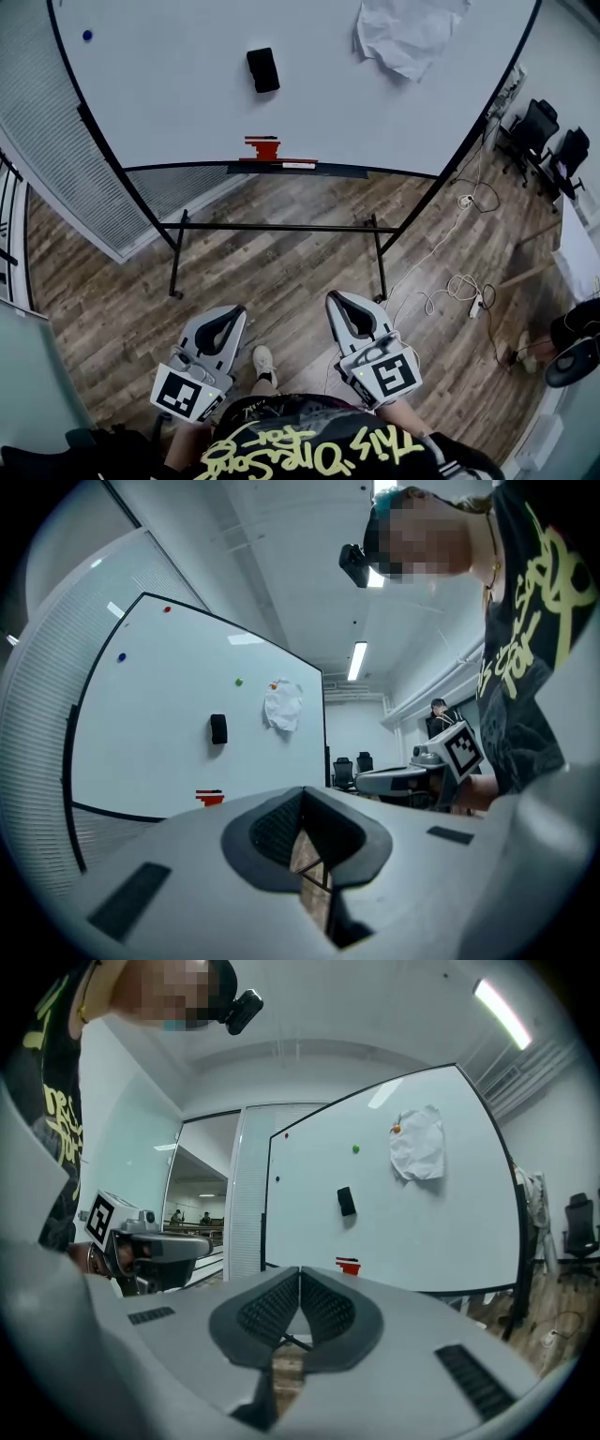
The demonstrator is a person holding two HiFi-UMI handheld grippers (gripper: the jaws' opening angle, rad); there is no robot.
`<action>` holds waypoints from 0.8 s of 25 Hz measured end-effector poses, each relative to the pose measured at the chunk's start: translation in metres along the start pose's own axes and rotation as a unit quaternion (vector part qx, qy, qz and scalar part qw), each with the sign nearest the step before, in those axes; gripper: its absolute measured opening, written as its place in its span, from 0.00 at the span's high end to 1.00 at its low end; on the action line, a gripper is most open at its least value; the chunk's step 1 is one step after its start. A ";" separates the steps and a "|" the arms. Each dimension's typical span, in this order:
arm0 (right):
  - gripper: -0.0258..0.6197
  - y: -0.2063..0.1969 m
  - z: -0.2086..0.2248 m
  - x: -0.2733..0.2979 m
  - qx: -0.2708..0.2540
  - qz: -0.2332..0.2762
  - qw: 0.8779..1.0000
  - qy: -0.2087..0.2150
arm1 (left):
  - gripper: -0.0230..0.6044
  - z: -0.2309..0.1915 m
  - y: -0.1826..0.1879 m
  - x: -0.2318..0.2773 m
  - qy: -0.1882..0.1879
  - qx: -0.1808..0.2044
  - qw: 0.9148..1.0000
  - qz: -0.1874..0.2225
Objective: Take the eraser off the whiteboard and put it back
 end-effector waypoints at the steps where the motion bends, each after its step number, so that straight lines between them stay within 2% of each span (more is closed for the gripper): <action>1: 0.95 0.001 0.001 0.006 -0.001 0.001 1.000 -0.001 | 0.95 -0.006 0.000 0.003 -0.001 0.000 1.000 0.001; 20: 0.94 0.011 0.014 0.120 0.003 0.010 1.000 -0.025 | 0.95 -0.123 0.007 0.046 -0.032 0.010 0.999 -0.005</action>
Point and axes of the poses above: the fingertips, and each gripper's own axes: x forward along the fingers, z to its right, y out of its top, the point moved 10 cm from there along -x, backward along the fingers, and after that the axes turned 2 degrees about -z, right-handed, at the moved point
